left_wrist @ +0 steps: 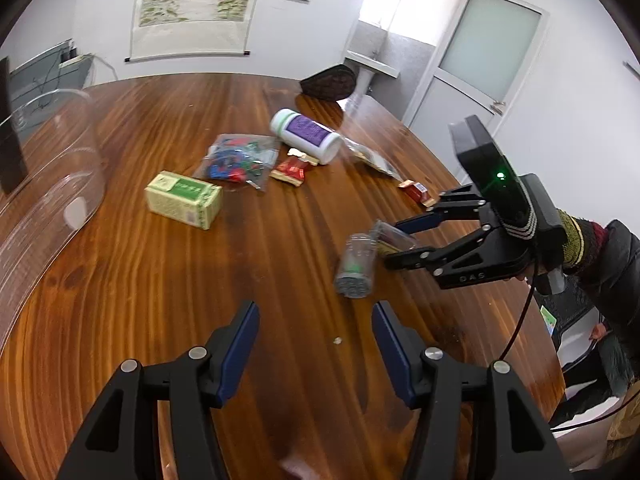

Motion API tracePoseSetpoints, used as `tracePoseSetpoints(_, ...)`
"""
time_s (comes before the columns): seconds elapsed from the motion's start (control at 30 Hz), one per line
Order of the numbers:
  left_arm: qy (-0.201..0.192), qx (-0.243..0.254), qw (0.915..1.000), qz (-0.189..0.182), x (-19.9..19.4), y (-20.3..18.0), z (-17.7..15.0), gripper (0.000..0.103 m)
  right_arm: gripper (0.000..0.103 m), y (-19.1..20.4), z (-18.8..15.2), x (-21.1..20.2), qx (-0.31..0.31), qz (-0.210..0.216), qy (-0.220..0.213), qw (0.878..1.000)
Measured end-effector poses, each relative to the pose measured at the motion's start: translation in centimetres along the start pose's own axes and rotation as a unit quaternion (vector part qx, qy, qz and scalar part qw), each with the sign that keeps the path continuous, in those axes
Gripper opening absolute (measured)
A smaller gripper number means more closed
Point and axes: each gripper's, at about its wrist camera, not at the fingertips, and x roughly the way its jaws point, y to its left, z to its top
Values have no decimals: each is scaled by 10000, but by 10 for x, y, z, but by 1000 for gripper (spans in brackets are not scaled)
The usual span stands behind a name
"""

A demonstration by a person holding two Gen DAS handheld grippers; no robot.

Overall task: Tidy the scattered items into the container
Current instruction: 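Grasp the clear tube with the right gripper while the left gripper grasps the green-capped tube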

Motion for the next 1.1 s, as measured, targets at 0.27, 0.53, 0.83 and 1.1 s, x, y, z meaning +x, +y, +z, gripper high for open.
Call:
tracePoseSetpoints(0.27, 297, 327, 9990, -72, 36, -19, 17, 60, 31, -9, -20, -8, 538, 10, -235, 9983)
tracePoseSetpoints(0.53, 632, 585, 9961, -208, 72, -33, 30, 58, 31, -11, -45, -24, 1420, -330, -547, 9878)
tracePoseSetpoints(0.83, 874, 691, 9937, -78, 95, -42, 30, 43, 31, -1, -69, -39, 2165, -469, -787, 9720)
tracePoseSetpoints(1.1, 864, 617, 9943, -81, 92, -39, 26, 32, 31, 9, -72, -40, 2566, -455, -925, 9610)
